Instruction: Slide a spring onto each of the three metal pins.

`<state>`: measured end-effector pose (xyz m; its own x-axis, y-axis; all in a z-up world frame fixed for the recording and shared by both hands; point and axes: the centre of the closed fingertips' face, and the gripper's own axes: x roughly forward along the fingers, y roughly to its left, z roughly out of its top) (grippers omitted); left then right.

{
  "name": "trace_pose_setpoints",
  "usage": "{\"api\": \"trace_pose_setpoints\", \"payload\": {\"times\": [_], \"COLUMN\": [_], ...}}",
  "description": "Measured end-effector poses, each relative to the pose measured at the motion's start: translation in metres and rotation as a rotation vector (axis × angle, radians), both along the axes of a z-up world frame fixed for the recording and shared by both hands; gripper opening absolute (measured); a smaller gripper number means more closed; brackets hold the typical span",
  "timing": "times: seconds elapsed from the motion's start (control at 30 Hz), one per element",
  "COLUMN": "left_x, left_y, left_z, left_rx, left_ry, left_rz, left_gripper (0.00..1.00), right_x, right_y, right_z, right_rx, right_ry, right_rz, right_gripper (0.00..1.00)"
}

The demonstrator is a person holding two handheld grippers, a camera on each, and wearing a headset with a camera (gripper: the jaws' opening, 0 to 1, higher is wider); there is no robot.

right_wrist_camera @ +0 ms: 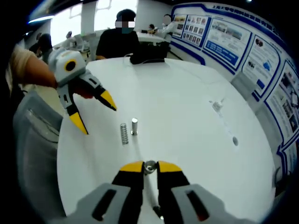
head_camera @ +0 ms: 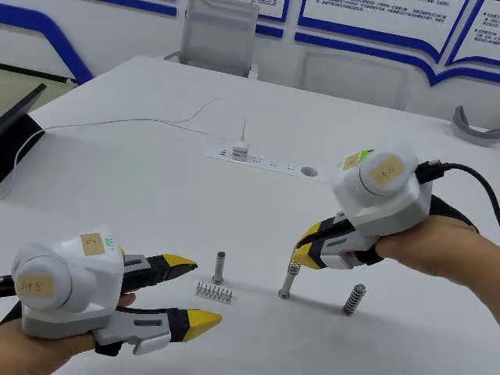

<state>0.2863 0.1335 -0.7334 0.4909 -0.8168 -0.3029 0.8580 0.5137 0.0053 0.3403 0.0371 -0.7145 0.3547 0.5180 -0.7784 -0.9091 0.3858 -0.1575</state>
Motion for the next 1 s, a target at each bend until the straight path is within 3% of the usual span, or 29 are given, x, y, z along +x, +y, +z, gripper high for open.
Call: {"api": "trace_pose_setpoints", "payload": {"times": [1.0], "left_x": [0.001], "left_y": [0.0], "left_z": [-0.005], "left_rx": [0.005], "left_ry": [0.012], "left_rz": [0.001], "left_gripper": [0.48], "right_x": [0.003], "right_y": [-0.003], "right_z": [-0.048], "right_rx": [-0.009], "right_ry": [0.058], "right_rz": [-0.053], "right_gripper": [0.12]}}
